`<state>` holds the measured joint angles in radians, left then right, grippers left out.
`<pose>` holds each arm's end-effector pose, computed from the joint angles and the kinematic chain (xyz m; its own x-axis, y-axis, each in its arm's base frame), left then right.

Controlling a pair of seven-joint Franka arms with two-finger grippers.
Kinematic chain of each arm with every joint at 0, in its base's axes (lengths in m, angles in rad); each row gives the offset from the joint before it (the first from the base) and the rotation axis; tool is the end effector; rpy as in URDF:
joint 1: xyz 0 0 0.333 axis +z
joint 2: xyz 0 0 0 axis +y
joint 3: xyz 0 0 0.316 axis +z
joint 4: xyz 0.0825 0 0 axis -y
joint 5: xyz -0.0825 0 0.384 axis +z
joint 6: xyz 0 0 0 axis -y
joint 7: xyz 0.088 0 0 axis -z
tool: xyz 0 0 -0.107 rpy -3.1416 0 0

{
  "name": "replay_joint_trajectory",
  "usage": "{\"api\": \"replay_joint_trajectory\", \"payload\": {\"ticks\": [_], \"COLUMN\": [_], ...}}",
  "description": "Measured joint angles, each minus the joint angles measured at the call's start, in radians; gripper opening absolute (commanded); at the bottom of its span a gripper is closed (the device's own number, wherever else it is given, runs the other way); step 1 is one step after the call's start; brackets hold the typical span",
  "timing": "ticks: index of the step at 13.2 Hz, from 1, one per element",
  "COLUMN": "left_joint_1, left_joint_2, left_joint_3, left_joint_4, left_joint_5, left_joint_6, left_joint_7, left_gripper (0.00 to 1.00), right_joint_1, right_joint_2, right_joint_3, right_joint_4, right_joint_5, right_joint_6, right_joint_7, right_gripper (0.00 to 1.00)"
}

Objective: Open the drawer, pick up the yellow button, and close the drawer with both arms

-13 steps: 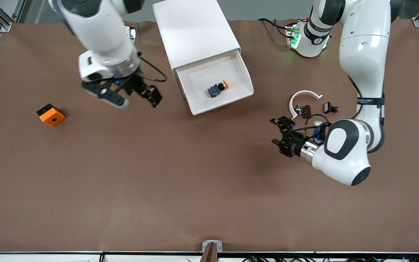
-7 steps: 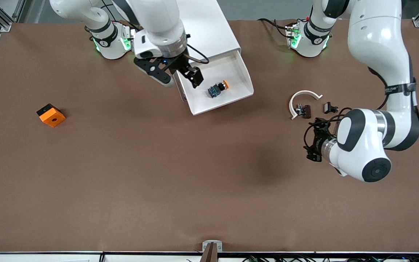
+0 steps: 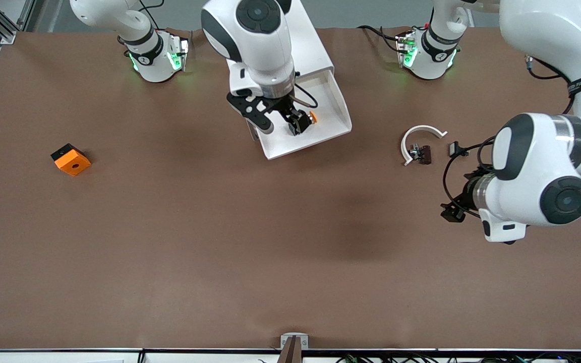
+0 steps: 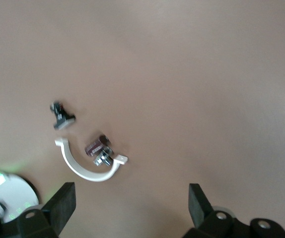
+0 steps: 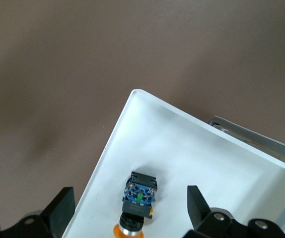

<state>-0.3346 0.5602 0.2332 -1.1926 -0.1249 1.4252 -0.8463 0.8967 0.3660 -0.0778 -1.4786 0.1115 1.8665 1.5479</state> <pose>0.6679 -0.1205 0.4454 0.7121 0.6716 -0.2047 0.6315 -0.7401 -0.2313 0.4477 0.5019 0.4699 0.7268 -0.6823 -0.0789 -0.6857 -0.7275 -0.0239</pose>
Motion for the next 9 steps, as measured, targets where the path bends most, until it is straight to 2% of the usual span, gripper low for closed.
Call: {"api": "replay_joint_trajectory", "payload": {"ticks": [2, 5, 9], "left_joint_1": [0.015, 0.030, 0.032], "left_joint_2": [-0.027, -0.076, -0.188], "left_joint_3": [0.003, 0.004, 0.004], "left_joint_4": [-0.002, -0.032, -0.191], "left_joint_5": [0.007, 0.007, 0.015], "left_joint_6": [0.012, 0.022, 0.130], "left_joint_7": [0.203, 0.381, 0.495], "left_gripper": [1.00, 1.00, 1.00], "right_joint_1": [0.001, 0.016, 0.067], "right_joint_2": [0.027, 0.063, 0.093], "right_joint_3": [-0.001, -0.001, 0.000], "right_joint_4": [0.000, 0.000, 0.000], "right_joint_5": [0.000, 0.000, 0.000], "right_joint_6": [0.014, 0.030, 0.030], "right_joint_7": [0.000, 0.000, 0.009], "right_gripper": [1.00, 1.00, 1.00]}}
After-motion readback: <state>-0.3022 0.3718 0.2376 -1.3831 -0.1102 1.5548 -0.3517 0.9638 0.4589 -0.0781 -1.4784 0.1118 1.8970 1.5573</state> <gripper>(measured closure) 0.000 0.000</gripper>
